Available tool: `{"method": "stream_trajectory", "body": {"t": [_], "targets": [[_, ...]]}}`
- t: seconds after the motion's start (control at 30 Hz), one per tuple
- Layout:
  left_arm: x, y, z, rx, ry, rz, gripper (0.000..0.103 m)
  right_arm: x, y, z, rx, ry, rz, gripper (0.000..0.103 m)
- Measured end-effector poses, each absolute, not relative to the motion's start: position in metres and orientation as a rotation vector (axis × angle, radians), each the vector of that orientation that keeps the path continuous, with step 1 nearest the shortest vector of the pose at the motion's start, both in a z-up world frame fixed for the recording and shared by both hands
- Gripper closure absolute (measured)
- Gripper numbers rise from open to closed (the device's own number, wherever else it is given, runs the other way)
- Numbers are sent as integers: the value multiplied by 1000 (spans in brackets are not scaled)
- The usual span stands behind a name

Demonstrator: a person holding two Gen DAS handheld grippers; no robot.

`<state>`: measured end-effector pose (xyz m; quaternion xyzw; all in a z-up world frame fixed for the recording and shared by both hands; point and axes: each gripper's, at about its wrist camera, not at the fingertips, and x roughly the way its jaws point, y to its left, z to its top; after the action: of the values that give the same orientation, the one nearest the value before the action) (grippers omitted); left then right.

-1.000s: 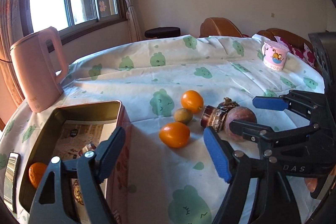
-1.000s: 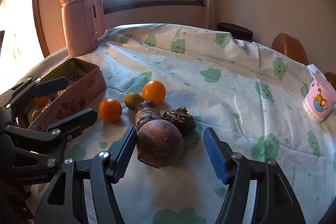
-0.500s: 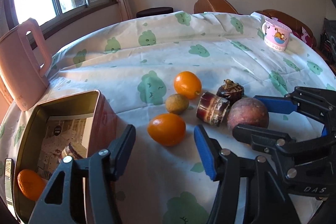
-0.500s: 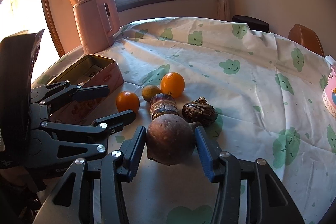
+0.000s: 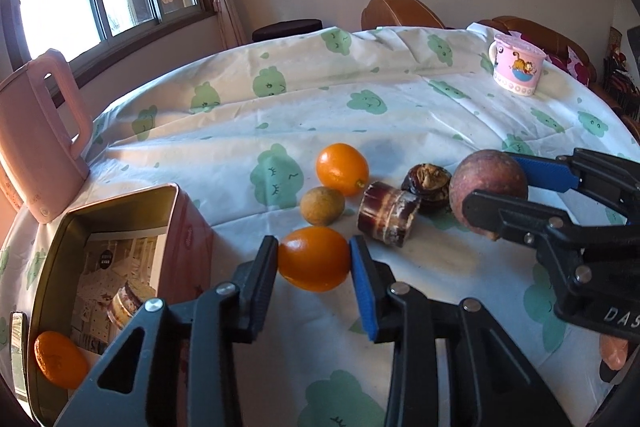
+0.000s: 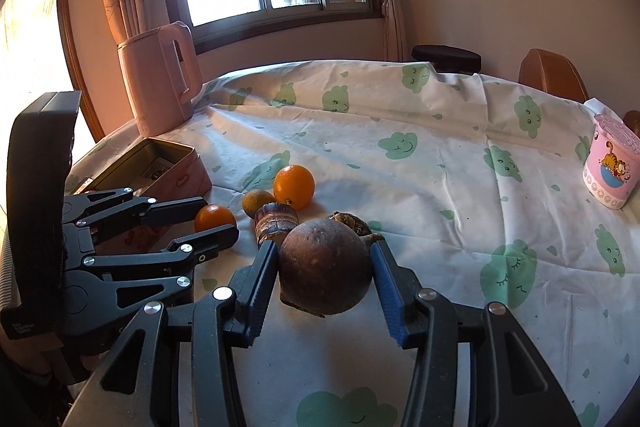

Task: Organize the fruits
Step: 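Grasp the large dark red-brown fruit with the right tool while the left tool grasps a small orange, then carry the red-brown fruit and small orange with both tools over the tin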

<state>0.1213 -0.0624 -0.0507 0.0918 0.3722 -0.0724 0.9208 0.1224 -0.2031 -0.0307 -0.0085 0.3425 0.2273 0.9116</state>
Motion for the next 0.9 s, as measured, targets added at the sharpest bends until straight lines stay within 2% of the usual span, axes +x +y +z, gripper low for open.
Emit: {"method": "stream_trajectory", "body": {"t": [0.47, 0.9], "targets": [[97, -56, -32, 168, 608, -106, 65, 112, -207, -23, -19, 628, 420, 53], [90, -46, -27, 116, 555, -85, 65, 101, -202, -17, -70, 556, 389, 53]]}}
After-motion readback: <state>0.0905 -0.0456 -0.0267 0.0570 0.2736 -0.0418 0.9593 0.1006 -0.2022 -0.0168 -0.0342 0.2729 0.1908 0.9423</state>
